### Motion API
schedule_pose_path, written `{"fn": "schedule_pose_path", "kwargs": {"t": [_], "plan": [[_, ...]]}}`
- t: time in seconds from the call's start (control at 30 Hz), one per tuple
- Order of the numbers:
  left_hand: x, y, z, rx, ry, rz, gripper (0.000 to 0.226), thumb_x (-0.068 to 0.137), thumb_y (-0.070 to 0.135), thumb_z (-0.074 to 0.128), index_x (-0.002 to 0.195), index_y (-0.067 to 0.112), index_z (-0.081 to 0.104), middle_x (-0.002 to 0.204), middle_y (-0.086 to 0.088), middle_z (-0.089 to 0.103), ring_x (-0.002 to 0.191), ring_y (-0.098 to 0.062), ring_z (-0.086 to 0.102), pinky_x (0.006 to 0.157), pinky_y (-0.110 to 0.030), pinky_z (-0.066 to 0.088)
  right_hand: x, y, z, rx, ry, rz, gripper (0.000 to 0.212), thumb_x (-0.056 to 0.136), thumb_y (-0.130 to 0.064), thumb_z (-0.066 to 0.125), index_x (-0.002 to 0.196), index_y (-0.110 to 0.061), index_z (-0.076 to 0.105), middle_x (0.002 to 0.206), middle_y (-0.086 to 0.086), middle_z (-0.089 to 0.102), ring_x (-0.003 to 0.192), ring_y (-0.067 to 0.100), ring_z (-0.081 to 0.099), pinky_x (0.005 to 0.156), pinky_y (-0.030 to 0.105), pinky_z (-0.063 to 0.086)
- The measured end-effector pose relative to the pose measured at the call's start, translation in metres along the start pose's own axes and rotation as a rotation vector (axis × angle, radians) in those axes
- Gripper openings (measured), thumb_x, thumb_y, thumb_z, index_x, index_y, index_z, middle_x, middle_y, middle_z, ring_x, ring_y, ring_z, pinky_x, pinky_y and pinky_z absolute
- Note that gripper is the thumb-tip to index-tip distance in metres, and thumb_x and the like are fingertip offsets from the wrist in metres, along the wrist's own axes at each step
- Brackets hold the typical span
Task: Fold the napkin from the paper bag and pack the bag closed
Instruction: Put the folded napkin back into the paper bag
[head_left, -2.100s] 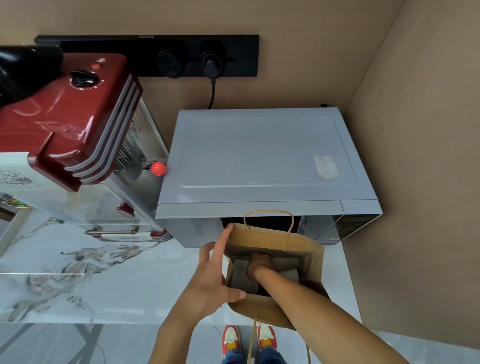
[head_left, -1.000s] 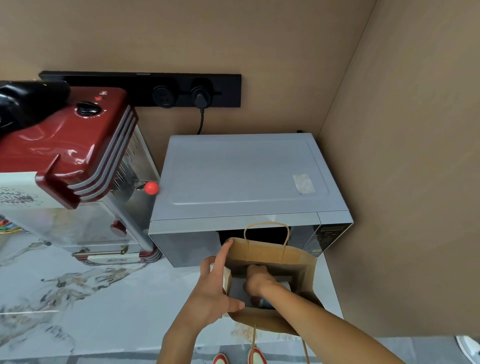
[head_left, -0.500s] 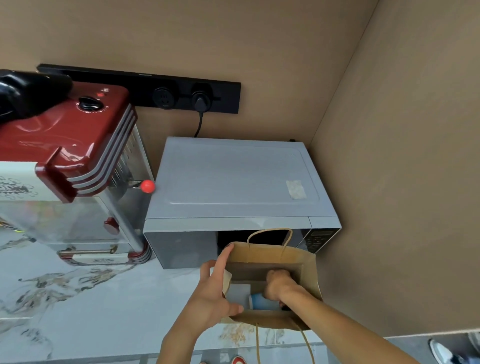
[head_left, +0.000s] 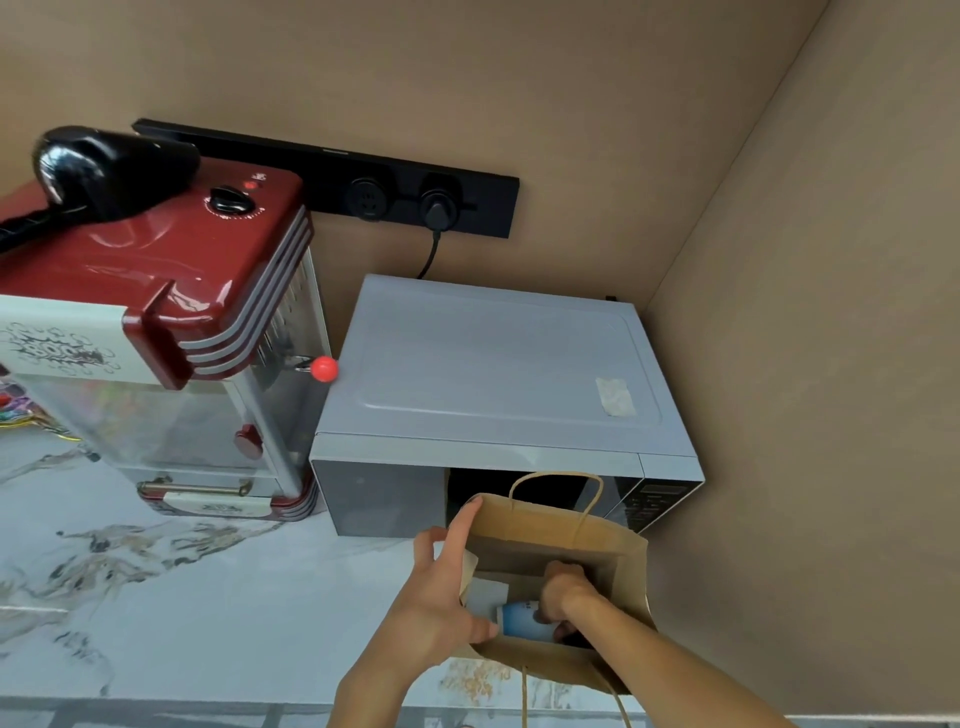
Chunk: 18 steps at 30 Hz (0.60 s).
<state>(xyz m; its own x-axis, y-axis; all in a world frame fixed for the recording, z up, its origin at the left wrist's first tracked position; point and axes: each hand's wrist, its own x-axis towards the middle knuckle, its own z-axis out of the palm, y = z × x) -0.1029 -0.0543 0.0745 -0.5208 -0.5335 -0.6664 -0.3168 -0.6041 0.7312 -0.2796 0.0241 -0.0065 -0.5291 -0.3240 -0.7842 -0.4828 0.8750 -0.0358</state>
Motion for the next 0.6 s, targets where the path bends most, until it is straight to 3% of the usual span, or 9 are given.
{"fn": "schedule_pose_path", "kwargs": {"t": [0.1, 0.2, 0.23, 0.3, 0.4, 0.6], "plan": [[-0.001, 0.002, 0.000, 0.018, -0.005, 0.008, 0.125, 0.071, 0.010, 0.086, 0.108, 0.084, -0.007, 0.150, 0.012, 0.010, 0.090, -0.018, 0.062, 0.049, -0.010, 0.052, -0.001, 0.003, -0.008, 0.086, -0.017, -0.025, 0.033, 0.095, -0.006, 0.064, 0.126, -0.008, 0.053, 0.103, 0.010, 0.060, 0.065, 0.017, 0.068, 0.053, 0.022, 0.058], [-0.001, 0.002, 0.001, 0.043, -0.013, 0.031, 0.123, 0.072, 0.008, 0.085, 0.112, 0.080, -0.006, 0.150, 0.009, 0.011, 0.096, -0.021, 0.059, 0.048, -0.010, 0.050, -0.004, 0.007, -0.014, 0.073, -0.019, -0.064, 0.017, 0.095, -0.001, 0.060, 0.106, -0.009, 0.051, 0.088, 0.011, 0.058, 0.051, 0.014, 0.059, 0.048, 0.024, 0.054], [-0.001, 0.002, 0.001, 0.051, -0.014, 0.037, 0.122, 0.072, 0.008, 0.085, 0.114, 0.079, -0.004, 0.150, 0.007, 0.012, 0.095, -0.021, 0.059, 0.048, -0.010, 0.050, -0.007, 0.008, -0.015, 0.065, -0.001, -0.076, 0.016, 0.095, 0.000, 0.059, 0.102, -0.011, 0.050, 0.093, 0.012, 0.058, 0.053, 0.016, 0.059, 0.048, 0.025, 0.053], [-0.002, 0.002, 0.001, 0.065, -0.021, 0.048, 0.122, 0.071, 0.005, 0.084, 0.117, 0.077, -0.004, 0.148, 0.006, 0.013, 0.091, -0.019, 0.058, 0.046, -0.011, 0.049, -0.011, 0.007, -0.016, 0.034, 0.041, -0.116, 0.024, 0.092, 0.001, 0.063, 0.110, -0.011, 0.053, 0.114, 0.014, 0.053, 0.073, 0.023, 0.067, 0.057, 0.028, 0.059], [-0.003, 0.003, 0.003, 0.100, -0.024, 0.058, 0.122, 0.072, 0.006, 0.084, 0.121, 0.074, -0.004, 0.148, 0.006, 0.014, 0.092, -0.020, 0.057, 0.047, -0.011, 0.049, -0.011, 0.008, -0.012, -0.159, 0.112, -0.243, 0.053, 0.084, 0.000, 0.073, 0.132, -0.011, 0.051, 0.137, 0.013, 0.046, 0.117, 0.032, 0.060, 0.096, 0.037, 0.055], [-0.002, 0.001, 0.005, 0.201, -0.048, 0.072, 0.122, 0.072, 0.008, 0.084, 0.127, 0.071, -0.005, 0.151, 0.007, 0.010, 0.091, -0.020, 0.058, 0.047, -0.010, 0.047, 0.000, 0.003, 0.007, -0.343, 0.123, -0.344, 0.042, 0.093, -0.006, 0.061, 0.133, -0.012, 0.053, 0.139, 0.014, 0.049, 0.125, 0.031, 0.054, 0.105, 0.037, 0.045]]}}
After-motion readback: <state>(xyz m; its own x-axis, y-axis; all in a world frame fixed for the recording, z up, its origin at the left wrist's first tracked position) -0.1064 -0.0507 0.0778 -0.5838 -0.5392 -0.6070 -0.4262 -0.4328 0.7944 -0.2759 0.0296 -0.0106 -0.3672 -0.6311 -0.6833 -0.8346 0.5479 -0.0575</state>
